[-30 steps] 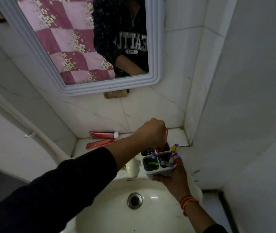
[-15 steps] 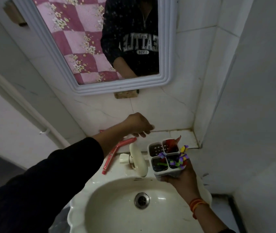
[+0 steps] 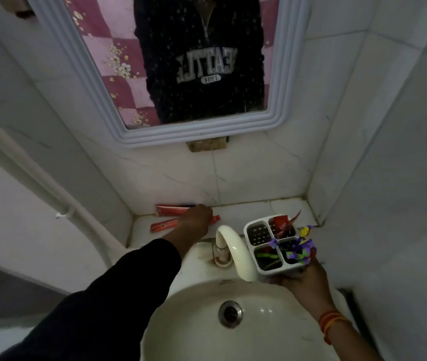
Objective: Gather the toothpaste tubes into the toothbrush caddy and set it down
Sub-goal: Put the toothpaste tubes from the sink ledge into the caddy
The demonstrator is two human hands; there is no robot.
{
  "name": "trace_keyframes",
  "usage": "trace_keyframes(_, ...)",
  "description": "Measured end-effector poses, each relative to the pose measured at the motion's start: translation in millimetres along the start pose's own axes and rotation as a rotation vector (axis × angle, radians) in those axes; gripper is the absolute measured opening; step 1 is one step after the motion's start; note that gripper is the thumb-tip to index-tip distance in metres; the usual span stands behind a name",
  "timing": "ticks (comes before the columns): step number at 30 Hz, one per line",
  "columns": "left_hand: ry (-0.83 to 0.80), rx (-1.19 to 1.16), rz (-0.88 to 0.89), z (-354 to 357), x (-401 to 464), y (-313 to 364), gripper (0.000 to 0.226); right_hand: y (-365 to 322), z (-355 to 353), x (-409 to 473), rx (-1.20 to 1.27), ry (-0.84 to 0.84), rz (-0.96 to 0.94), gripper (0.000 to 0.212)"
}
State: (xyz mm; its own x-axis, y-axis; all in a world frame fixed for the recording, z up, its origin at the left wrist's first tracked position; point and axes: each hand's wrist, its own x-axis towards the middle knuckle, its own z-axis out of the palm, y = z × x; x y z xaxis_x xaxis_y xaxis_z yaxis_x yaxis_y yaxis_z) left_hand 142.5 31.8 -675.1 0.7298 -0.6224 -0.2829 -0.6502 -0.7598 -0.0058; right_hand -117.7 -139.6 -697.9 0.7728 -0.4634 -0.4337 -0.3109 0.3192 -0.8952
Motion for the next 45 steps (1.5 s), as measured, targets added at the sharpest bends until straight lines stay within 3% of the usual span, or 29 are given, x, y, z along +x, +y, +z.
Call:
trace_keyframes(4,0.107,0.005,0.125,7.0,3.8,-1.5,0.017,-1.4,6.4,7.7,0.182,-0.003,0.035,0.057)
trace_keyframes(10,0.322,-0.315,0.303,-35.0,-16.7,25.0,0.037,6.2,4.5,4.4,0.059,0.001,-0.048,0.064)
trace_keyframes(12,0.298,-0.304,0.446,-57.8,-26.7,36.1,0.039,5.7,2.5,1.3,-0.034,0.061,-0.166,0.063)
trace_keyframes(15,0.118,-0.233,0.572,-107.3,-47.2,53.6,0.042,8.0,-0.3,-1.9,-0.009,0.050,-0.167,0.056)
trace_keyframes(17,0.013,-0.114,0.524,-138.1,-60.1,68.2,0.040,4.0,3.9,-5.1,-0.050,0.095,-0.169,0.047)
trace_keyframes(20,-0.088,0.126,0.486,-156.4,-76.9,100.0,0.034,7.8,2.2,-4.6,-0.259,0.135,-0.182,0.074)
trace_keyframes(21,-0.110,0.191,0.485,-155.6,-80.1,110.7,0.032,5.9,1.3,-3.0,-0.213,0.135,-0.155,0.072)
trace_keyframes(24,-0.131,0.305,0.435,-147.1,-90.0,137.7,0.032,7.7,1.6,-0.3,-0.063,0.061,-0.157,0.042)
trace_keyframes(27,-0.161,0.256,0.401,-136.7,-99.4,154.2,0.029,-1.9,11.2,-5.4,0.202,0.008,-0.025,0.053)
trace_keyframes(29,-0.183,0.189,0.376,-131.8,-104.1,158.5,0.024,-3.4,10.7,-10.2,0.150,-0.059,-0.030,0.062)
trace_keyframes(32,-0.202,-0.090,0.325,-139.0,-101.9,139.4,0.034,6.9,4.3,-3.4,-0.051,0.060,-0.199,0.083)
trace_keyframes(37,0.015,-0.536,0.147,-137.6,-93.2,65.1,0.024,9.4,6.8,-0.8,-0.171,0.110,-0.251,0.082)
trace_keyframes(40,0.037,-0.343,-0.031,-106.2,-83.4,19.9,0.023,11.6,7.6,1.2,-0.172,0.106,-0.242,0.087)
trace_keyframes(43,-0.118,-0.057,-0.113,-61.4,-82.8,-6.2,0.031,11.2,7.5,0.5,-0.100,0.061,-0.253,0.083)
trace_keyframes(45,-0.163,-0.045,-0.153,-33.1,-84.7,-15.0,0.038,13.1,3.9,2.7,-0.094,0.074,-0.229,0.075)
